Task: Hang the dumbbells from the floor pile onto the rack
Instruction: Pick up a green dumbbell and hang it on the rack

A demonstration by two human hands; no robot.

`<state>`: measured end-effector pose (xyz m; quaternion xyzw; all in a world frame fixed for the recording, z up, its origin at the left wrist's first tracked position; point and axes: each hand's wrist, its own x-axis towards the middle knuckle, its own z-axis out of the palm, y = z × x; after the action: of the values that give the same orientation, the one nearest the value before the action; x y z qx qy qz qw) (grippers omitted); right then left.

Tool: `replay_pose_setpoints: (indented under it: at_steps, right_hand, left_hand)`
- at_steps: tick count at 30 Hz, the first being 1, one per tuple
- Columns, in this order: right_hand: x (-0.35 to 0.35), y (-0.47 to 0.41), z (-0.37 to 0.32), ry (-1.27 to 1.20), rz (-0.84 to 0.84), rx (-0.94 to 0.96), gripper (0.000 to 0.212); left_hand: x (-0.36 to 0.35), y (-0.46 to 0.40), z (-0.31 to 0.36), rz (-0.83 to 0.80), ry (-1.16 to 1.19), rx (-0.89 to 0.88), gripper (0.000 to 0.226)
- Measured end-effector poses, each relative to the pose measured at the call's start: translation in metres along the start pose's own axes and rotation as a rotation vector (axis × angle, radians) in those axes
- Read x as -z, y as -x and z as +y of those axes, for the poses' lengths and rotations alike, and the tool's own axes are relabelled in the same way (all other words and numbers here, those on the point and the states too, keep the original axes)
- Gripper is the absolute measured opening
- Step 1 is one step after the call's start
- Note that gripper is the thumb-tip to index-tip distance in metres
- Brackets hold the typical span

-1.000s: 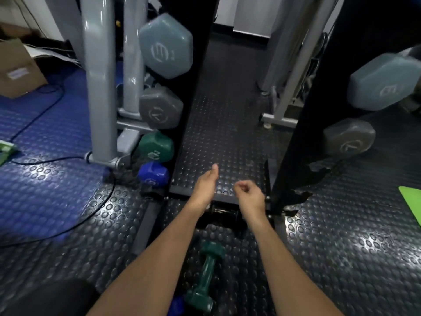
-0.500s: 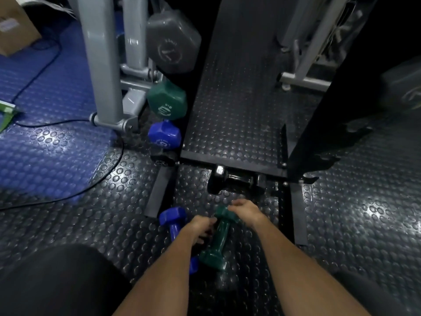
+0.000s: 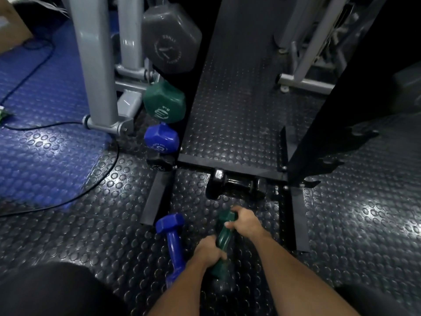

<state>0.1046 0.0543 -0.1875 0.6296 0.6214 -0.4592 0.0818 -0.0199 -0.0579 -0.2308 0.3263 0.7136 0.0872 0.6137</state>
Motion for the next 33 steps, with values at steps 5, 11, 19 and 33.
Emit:
replay_pose_setpoints:
  at_steps: [5,11,19,33]
  right_hand:
    - [0.056,0.003,-0.009,-0.217,0.172,-0.025,0.046]
    - [0.163,0.040,-0.010,-0.289,0.300,0.207,0.047]
    - [0.234,0.123,0.028,-0.128,0.637,0.251,0.063]
    - [0.391,0.198,0.056,-0.097,0.957,0.317,0.054]
  left_hand:
    - [0.014,0.000,0.050,0.036,0.087,-0.170,0.039]
    - [0.014,0.018,0.147,-0.006,0.122,-0.413,0.038]
    - [-0.002,0.064,0.232,-0.175,-0.061,-0.610,0.029]
    - [-0.077,0.136,0.296,-0.480,0.905,-0.548,0.059]
